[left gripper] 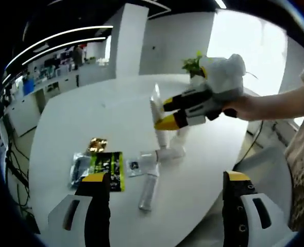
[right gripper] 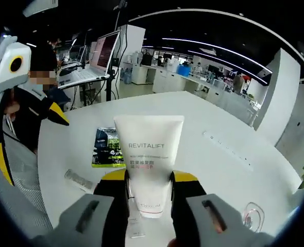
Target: Arrange the skincare products in the storage area until every visible bottle or jar stands upright without overlapping.
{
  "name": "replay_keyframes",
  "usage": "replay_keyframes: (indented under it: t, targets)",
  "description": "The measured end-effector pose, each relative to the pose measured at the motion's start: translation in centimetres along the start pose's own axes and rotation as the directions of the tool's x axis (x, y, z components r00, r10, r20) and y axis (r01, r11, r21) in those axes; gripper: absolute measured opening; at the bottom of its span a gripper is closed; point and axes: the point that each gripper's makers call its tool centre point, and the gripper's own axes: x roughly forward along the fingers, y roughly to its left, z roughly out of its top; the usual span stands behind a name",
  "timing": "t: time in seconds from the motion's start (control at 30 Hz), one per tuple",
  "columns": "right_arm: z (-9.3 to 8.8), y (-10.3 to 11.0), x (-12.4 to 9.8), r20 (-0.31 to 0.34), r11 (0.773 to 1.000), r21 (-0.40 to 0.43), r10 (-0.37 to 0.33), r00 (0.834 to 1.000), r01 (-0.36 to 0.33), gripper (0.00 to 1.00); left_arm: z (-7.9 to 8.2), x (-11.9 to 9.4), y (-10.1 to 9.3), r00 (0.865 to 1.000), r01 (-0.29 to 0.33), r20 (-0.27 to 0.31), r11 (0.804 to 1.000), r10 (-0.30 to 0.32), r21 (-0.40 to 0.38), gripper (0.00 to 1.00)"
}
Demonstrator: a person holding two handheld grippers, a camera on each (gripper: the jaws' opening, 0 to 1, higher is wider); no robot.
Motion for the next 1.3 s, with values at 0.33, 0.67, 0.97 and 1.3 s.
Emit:
replay_keyframes:
  t: [0.33, 0.67, 0.97, 1.3]
  targets:
    - [2.1, -0.2, -5.1, 0.102, 0.987, 0.151, -0.069, 0.992, 0.054, 0.30, 3.6, 0.6, -1.2, 0.996, 0.088, 0.000, 0.992, -0.089, 0.094, 0.89]
    - [3.8, 0.3, -9.1, 0.153, 0.968, 0.245, -0.092, 0.984, 0.053, 0.30, 5.8, 2.9, -4.7, 0.992, 0.122, 0.009, 0.985, -0.124, 0.121, 0.83]
    - [5.8, 1.4, -11.2, 0.206, 0.964, 0.264, -0.091, 0.974, 0.035, 0.30, 6.5, 3.9, -6.7, 0.989, 0.148, -0.011, 0.978, -0.148, 0.149, 0.58]
    - [7.2, 2.9, -12.1, 0.257, 0.963, 0.270, -0.044, 0.965, -0.028, 0.30, 8.9, 4.2, -8.2, 0.986, 0.129, 0.085, 0.975, -0.146, 0.182, 0.49]
